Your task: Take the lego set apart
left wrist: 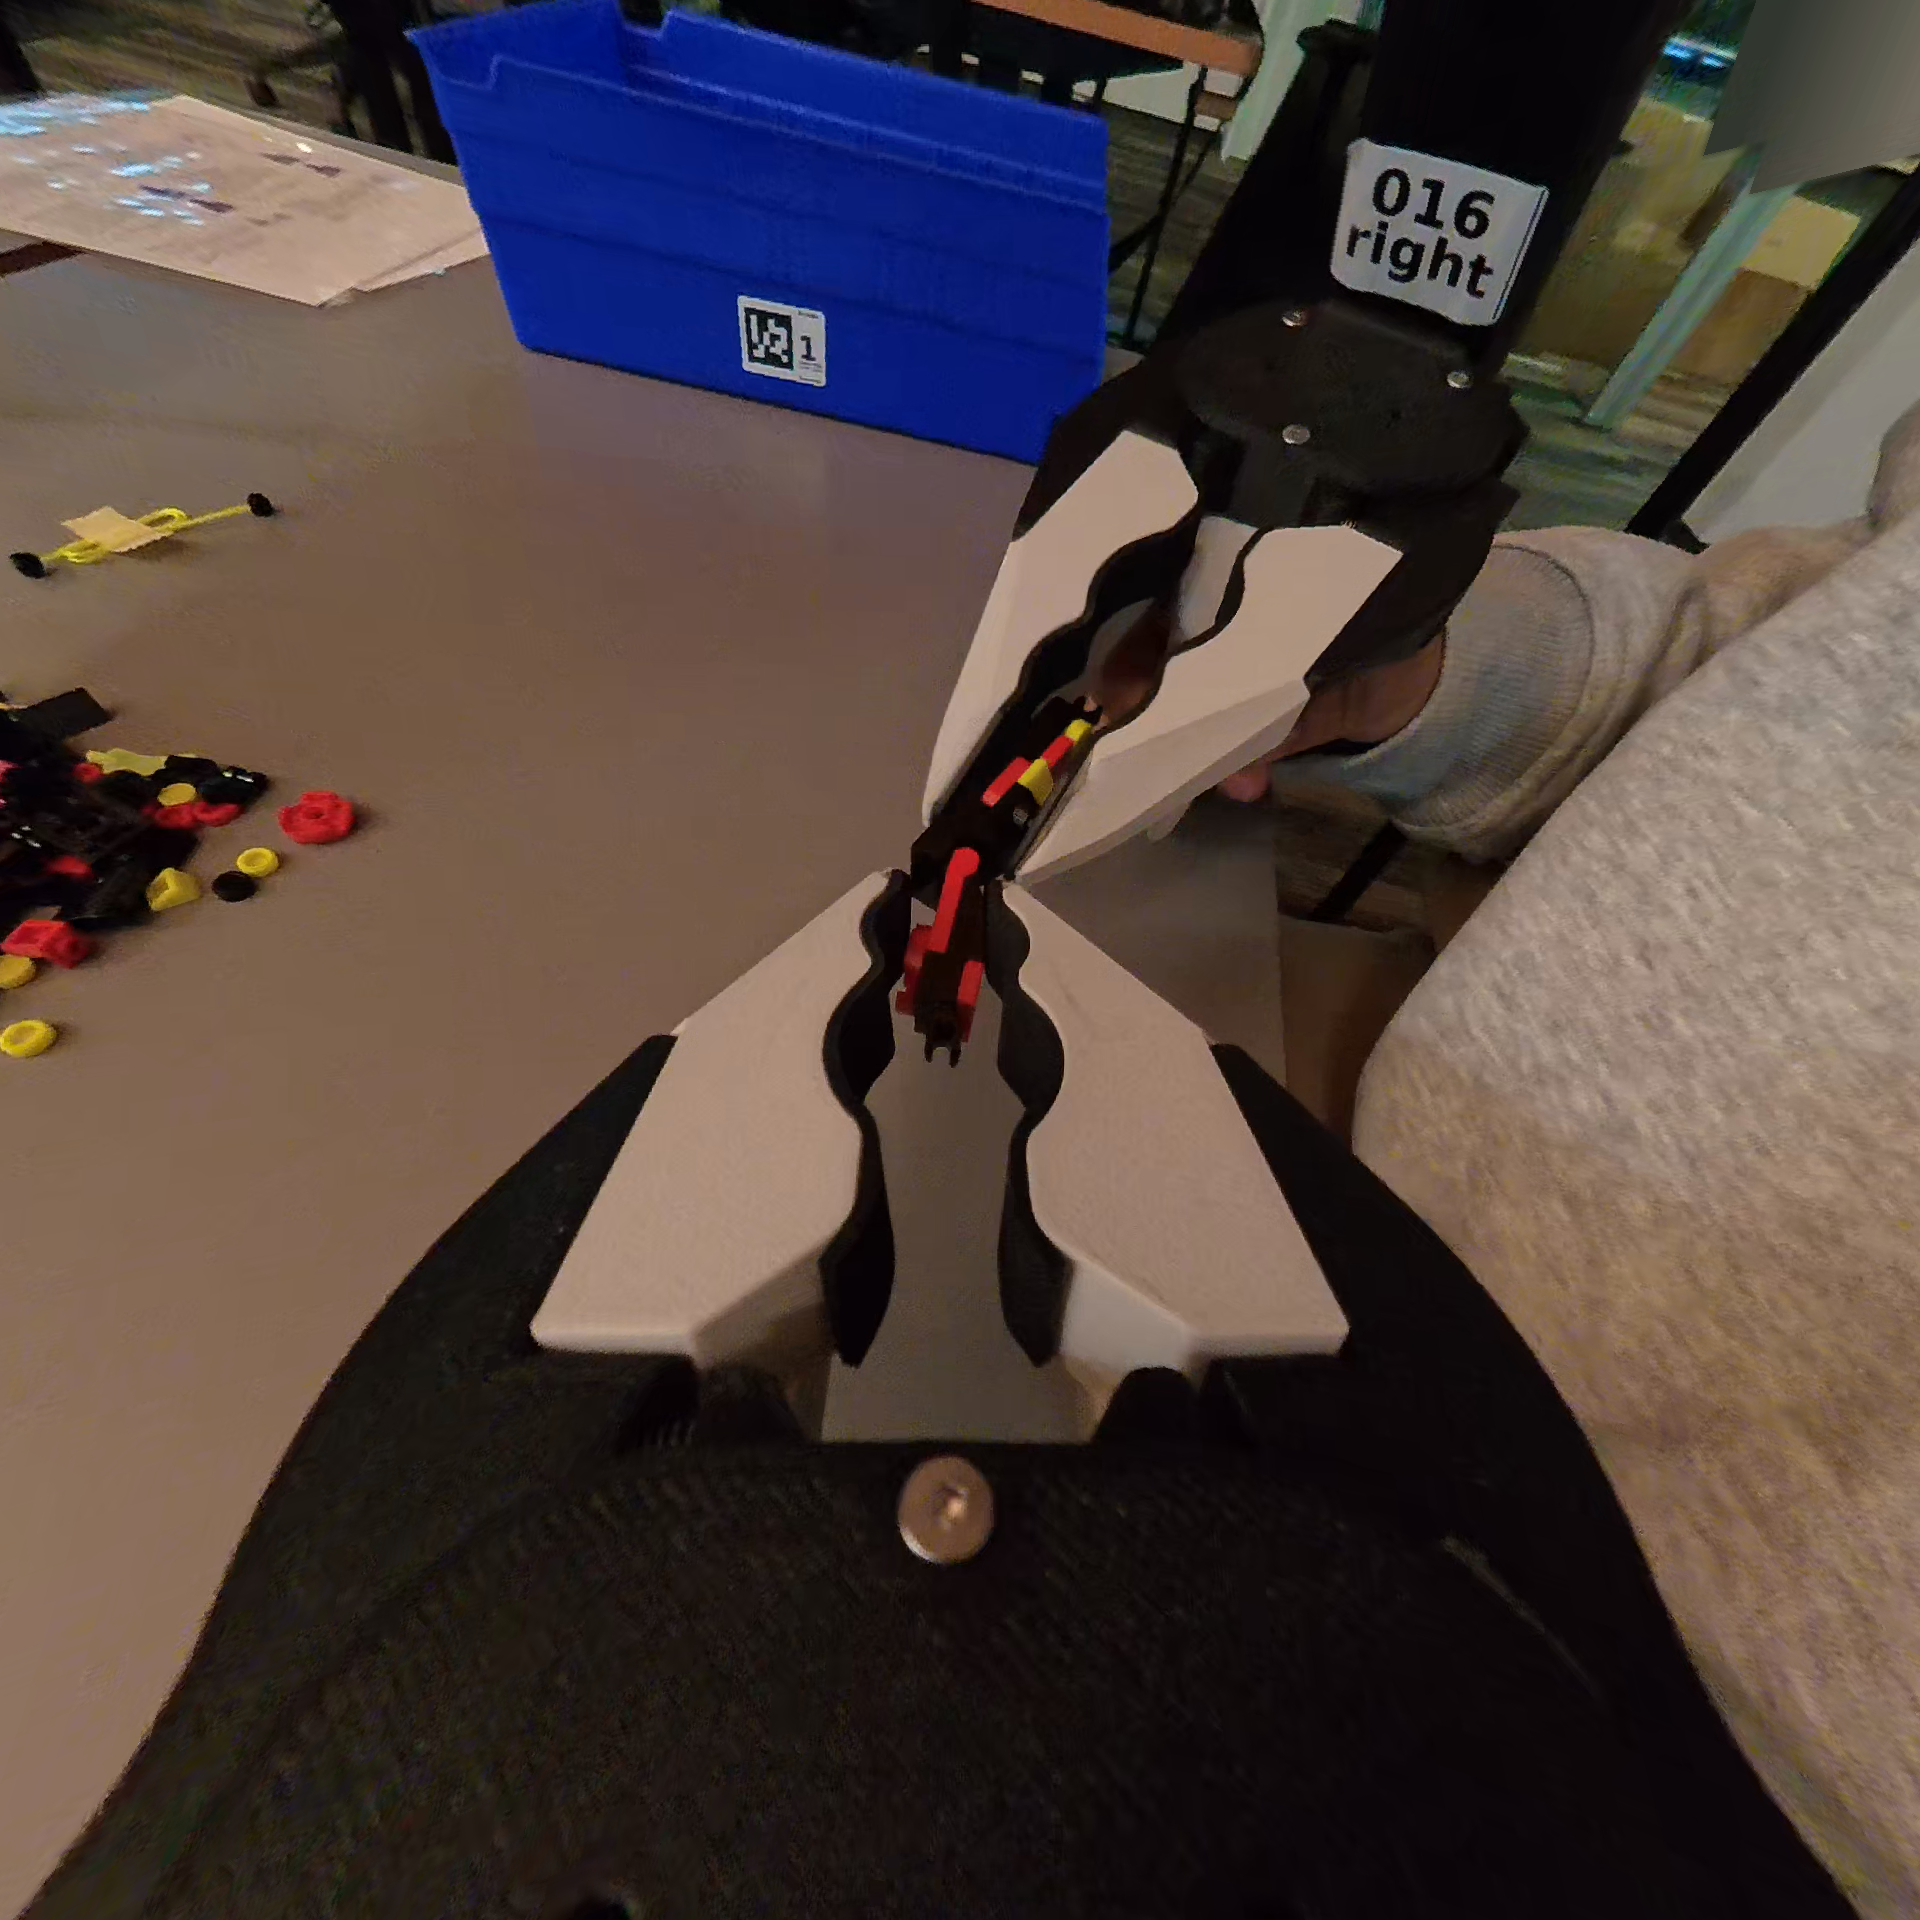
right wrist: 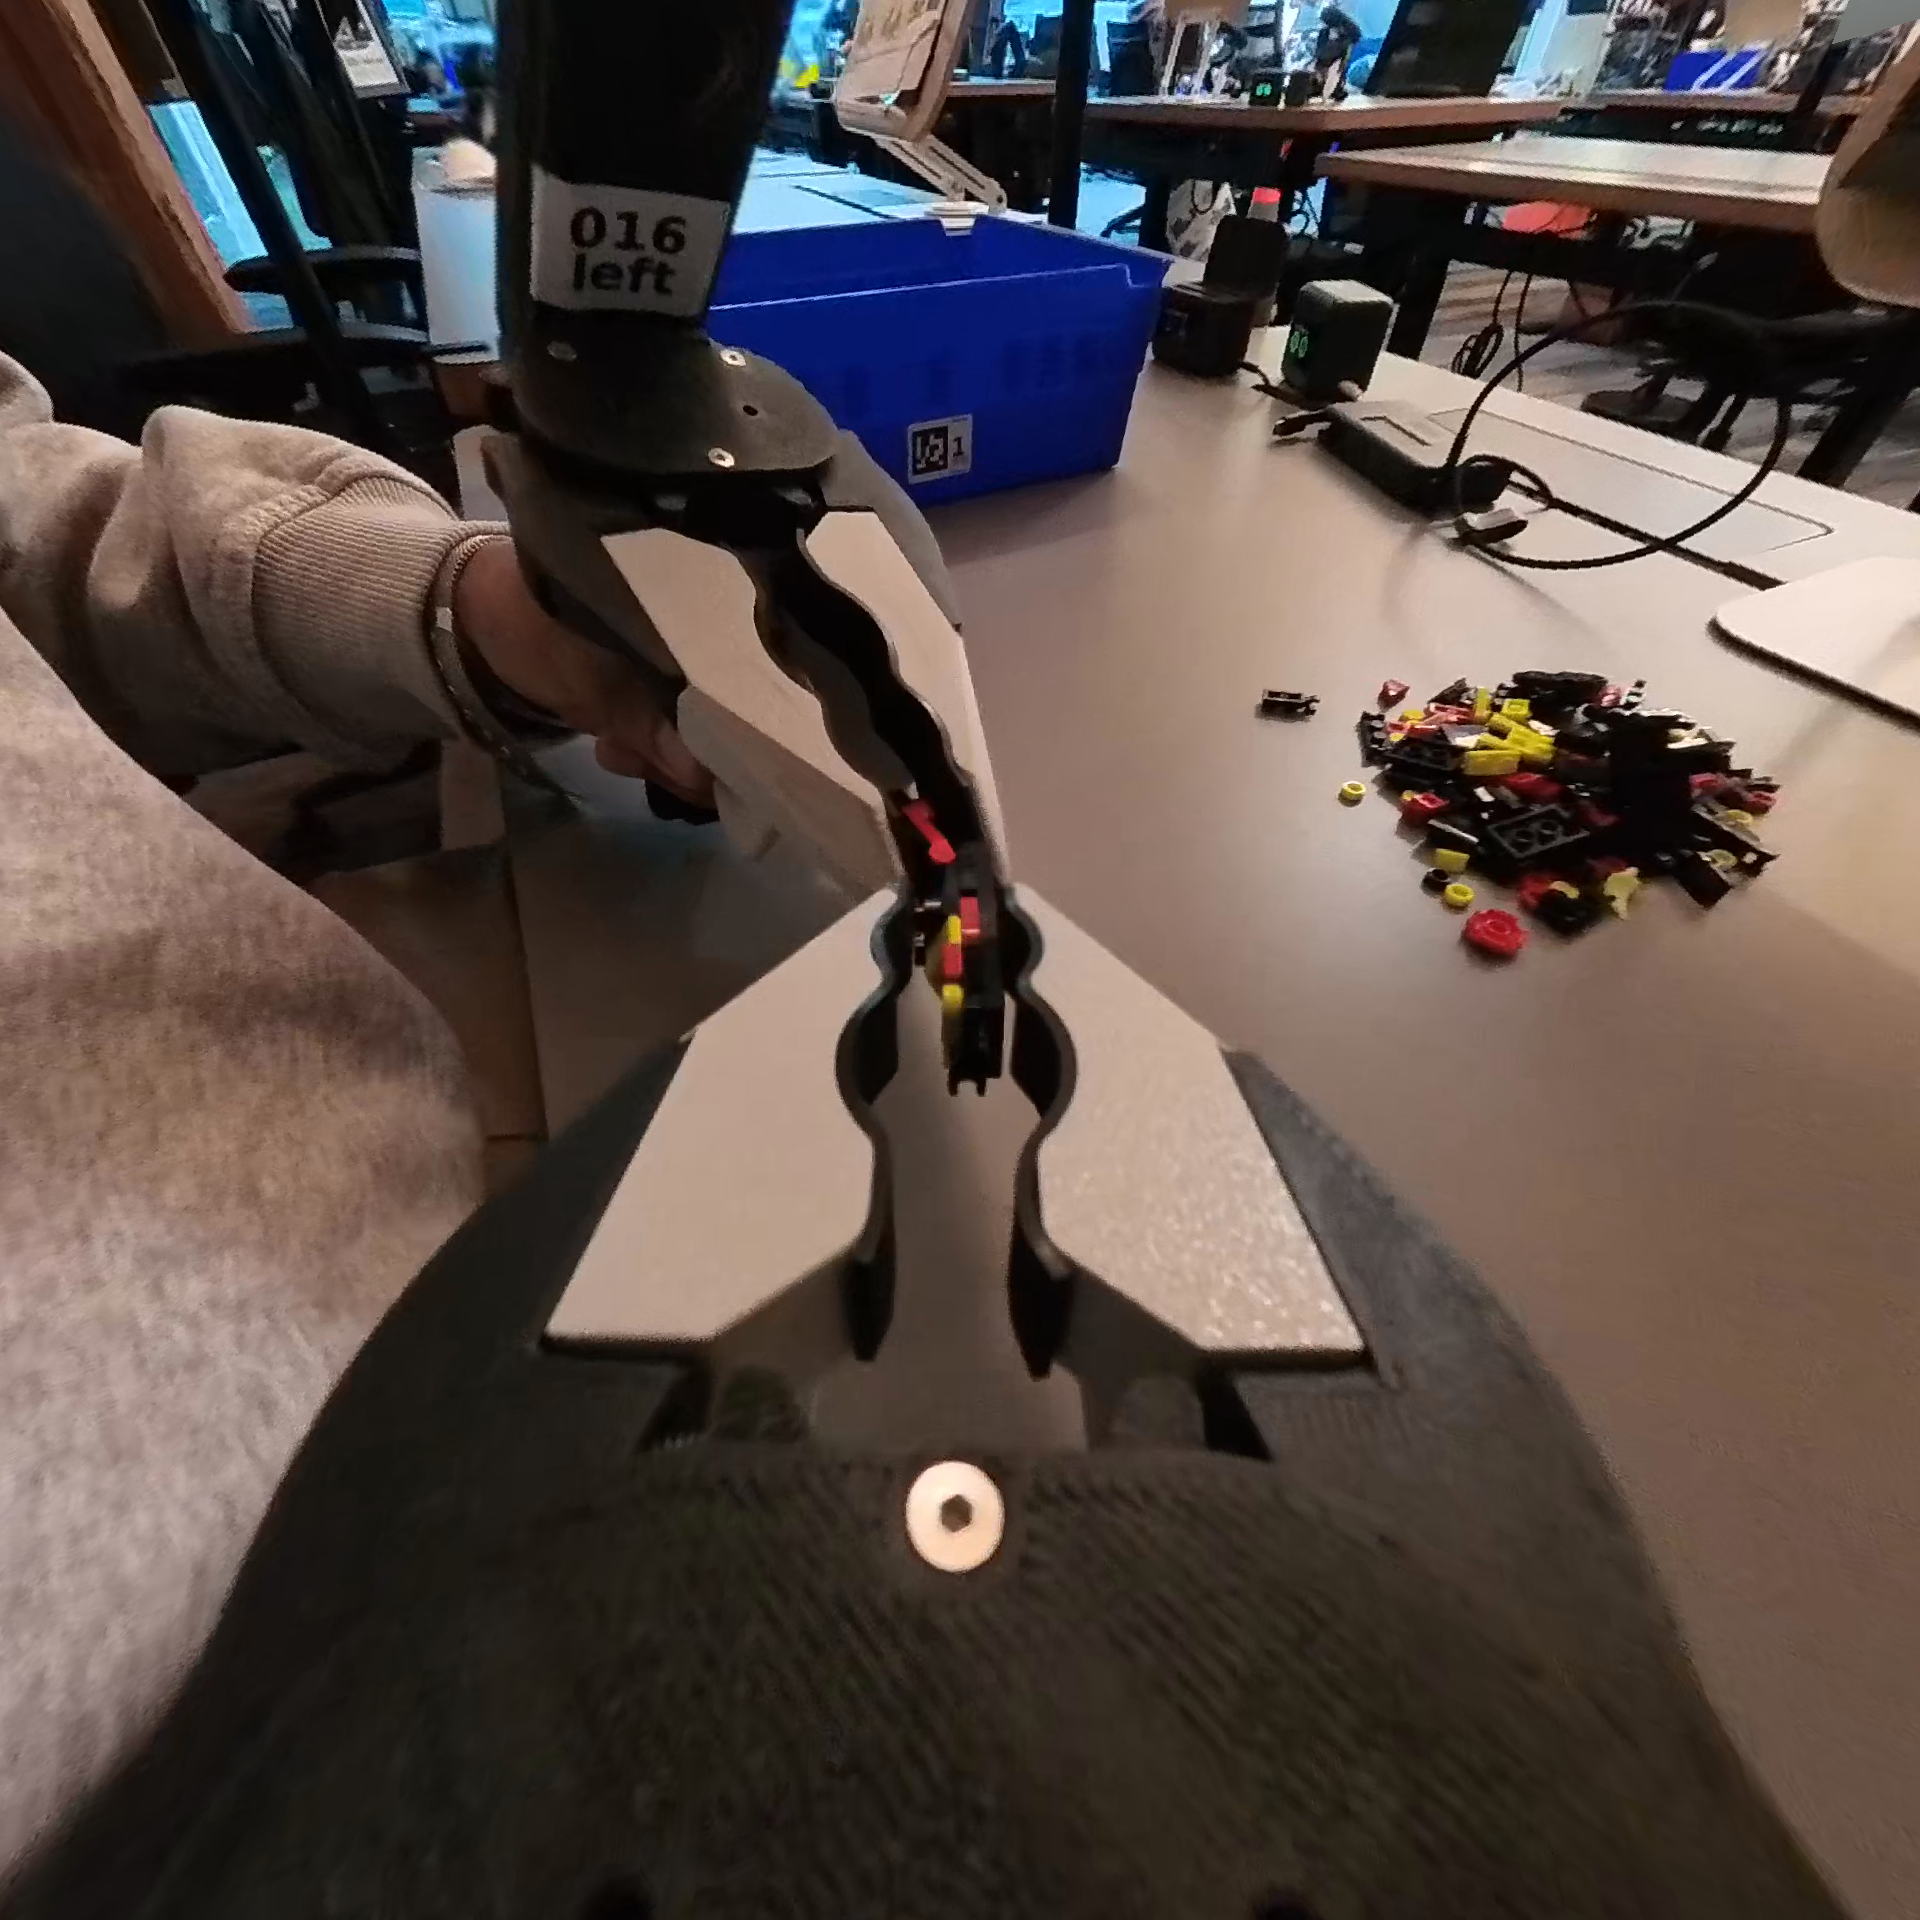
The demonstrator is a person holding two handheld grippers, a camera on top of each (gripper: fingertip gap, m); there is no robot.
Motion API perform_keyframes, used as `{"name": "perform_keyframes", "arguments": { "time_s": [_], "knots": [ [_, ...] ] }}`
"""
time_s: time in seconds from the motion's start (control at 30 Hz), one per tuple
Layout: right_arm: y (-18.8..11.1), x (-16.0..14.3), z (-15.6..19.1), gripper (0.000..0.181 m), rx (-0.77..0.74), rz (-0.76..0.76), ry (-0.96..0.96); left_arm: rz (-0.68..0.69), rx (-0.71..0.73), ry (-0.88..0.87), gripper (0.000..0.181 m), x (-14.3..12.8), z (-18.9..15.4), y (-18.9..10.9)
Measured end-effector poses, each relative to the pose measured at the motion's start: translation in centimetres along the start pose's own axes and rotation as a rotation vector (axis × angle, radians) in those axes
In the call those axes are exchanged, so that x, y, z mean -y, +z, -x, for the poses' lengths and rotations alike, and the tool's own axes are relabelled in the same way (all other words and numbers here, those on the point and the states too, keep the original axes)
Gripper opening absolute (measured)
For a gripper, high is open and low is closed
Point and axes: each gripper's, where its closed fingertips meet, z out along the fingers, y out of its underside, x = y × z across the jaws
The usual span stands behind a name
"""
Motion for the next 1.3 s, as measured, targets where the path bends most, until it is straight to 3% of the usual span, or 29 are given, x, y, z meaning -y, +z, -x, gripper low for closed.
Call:
{"name": "perform_keyframes", "arguments": {
  "time_s": [0.03,0.37,0.73,1.07,1.3],
  "knots": [
    [0.0,-0.1,0.0,0.013,0.001,0.004,0.0,0.001,0.006,0.007,0.012,0.0,0.0,0.0],
    [-0.6,0.3,-0.4,0.012,0.011,-0.027,0.046,-0.025,-0.038,-0.002,0.032,0.0,-0.7,0.1],
    [-1.0,0.6,-0.3,0.012,0.062,-0.06,0.108,-0.093,-0.084,-0.069,0.013,0.8,-0.4,-0.6],
    [-1.2,1.0,0.1,0.012,0.121,-0.081,0.162,-0.133,-0.128,-0.076,0.013,1.3,-1.1,-0.7],
    [-0.9,0.6,-0.4,0.013,0.085,-0.054,0.175,-0.091,-0.053,0.002,0.012,1.0,-0.6,-0.5]
  ]
}}
